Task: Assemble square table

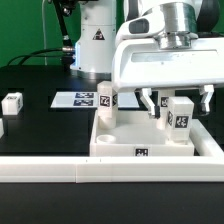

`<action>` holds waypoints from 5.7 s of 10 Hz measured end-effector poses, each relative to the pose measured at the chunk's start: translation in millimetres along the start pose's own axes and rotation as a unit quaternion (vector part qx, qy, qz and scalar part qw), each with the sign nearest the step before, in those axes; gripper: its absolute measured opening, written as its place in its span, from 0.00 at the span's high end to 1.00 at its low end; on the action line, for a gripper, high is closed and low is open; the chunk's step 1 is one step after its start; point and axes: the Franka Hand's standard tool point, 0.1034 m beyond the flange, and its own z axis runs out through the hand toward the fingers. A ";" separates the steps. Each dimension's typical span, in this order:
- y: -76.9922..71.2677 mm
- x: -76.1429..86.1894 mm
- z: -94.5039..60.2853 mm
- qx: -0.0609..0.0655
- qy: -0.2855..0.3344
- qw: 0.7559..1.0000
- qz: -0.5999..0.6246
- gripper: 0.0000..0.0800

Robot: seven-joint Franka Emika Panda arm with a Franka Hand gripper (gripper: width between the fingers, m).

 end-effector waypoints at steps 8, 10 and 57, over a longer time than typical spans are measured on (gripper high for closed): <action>6.2 15.2 -20.5 0.007 -0.050 0.999 -0.009 0.19; 4.6 18.2 -16.6 0.015 -0.103 0.995 -0.007 0.19; -17.8 10.2 -3.7 -0.029 -0.262 0.941 0.212 0.19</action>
Offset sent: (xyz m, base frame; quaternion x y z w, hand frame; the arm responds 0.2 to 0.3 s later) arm 0.0003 -0.0037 0.0340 0.0279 -0.0361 0.0086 0.9989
